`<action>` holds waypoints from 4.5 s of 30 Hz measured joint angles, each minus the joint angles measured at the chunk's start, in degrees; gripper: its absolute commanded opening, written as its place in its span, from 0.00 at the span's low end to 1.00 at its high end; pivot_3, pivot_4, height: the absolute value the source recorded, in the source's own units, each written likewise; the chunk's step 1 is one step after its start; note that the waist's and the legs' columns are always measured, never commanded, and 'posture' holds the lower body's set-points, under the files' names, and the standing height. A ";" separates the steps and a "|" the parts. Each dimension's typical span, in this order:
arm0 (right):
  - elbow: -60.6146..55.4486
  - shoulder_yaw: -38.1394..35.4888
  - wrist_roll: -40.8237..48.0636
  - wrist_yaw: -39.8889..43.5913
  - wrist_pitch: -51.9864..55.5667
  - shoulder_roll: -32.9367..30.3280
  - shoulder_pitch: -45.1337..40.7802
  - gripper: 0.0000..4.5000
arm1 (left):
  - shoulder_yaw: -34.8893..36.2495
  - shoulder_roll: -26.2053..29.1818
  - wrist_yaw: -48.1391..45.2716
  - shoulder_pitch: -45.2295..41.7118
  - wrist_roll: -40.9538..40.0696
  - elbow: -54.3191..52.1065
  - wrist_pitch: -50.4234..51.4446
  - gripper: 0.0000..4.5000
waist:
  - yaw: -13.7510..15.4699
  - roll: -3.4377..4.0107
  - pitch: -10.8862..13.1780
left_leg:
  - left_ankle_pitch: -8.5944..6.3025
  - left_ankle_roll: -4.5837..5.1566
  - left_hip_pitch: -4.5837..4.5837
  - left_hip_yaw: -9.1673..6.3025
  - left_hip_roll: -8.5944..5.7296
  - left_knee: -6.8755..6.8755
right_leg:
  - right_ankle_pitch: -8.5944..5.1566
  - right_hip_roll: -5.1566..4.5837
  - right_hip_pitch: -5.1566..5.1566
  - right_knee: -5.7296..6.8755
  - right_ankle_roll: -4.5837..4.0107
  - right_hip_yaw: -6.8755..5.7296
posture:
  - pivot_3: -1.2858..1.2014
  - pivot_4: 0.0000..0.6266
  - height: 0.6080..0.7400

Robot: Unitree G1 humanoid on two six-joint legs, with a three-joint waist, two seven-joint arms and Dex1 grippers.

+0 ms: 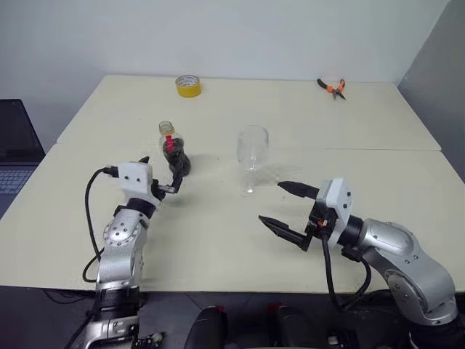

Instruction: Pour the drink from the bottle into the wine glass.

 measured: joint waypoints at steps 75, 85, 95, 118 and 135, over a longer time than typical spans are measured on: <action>13.65 5.92 -14.25 -17.85 -10.75 15.72 -10.97 1.00 | -23.62 12.64 -9.15 -45.77 29.55 53.26 -51.65 0.15 | 0.58 -0.36 0.25 | 0.10 -0.10 -0.83 0.08 -0.05 0.22 | 0.01 0.01 -1.02 0.48 -0.01 0.01 | 0.52 0.24 1.00; 13.95 5.92 -14.74 -17.89 -10.39 16.26 -11.26 1.00 | -27.21 14.43 -1.89 -49.66 36.55 57.20 -55.33 0.15 | 0.50 -0.36 0.25 | 0.11 -0.11 -0.84 0.10 -0.05 0.23 | 0.01 0.01 -1.05 0.50 -0.01 -0.05 | 0.52 0.24 1.00; 13.95 6.09 -14.79 -17.87 -9.55 16.44 -11.80 1.00 | -31.54 15.75 5.79 -51.80 43.52 58.08 -57.96 0.14 | 0.51 -0.36 0.25 | 0.13 -0.14 -0.83 0.12 -0.05 0.23 | 0.01 0.01 -1.06 0.53 -0.01 -0.07 | 0.52 0.24 1.00; 13.94 6.63 -15.81 -17.67 -7.92 17.22 -11.96 1.00 | -35.65 17.54 14.38 -55.87 49.99 60.78 -58.47 0.14 | 0.50 -0.36 0.25 | 0.21 -0.28 -0.83 0.15 -0.05 0.25 | 0.01 0.01 -1.08 0.55 -0.01 -0.15 | 0.52 0.24 1.00; 13.94 7.02 -15.81 -17.62 -7.79 17.50 -11.94 1.00 | -37.86 18.26 16.92 -56.88 52.10 61.79 -58.84 0.14 | 0.50 -0.36 0.25 | 0.23 -0.32 -0.84 0.16 -0.06 0.26 | 0.01 0.00 -1.08 0.56 -0.01 -0.15 | 0.52 0.24 1.00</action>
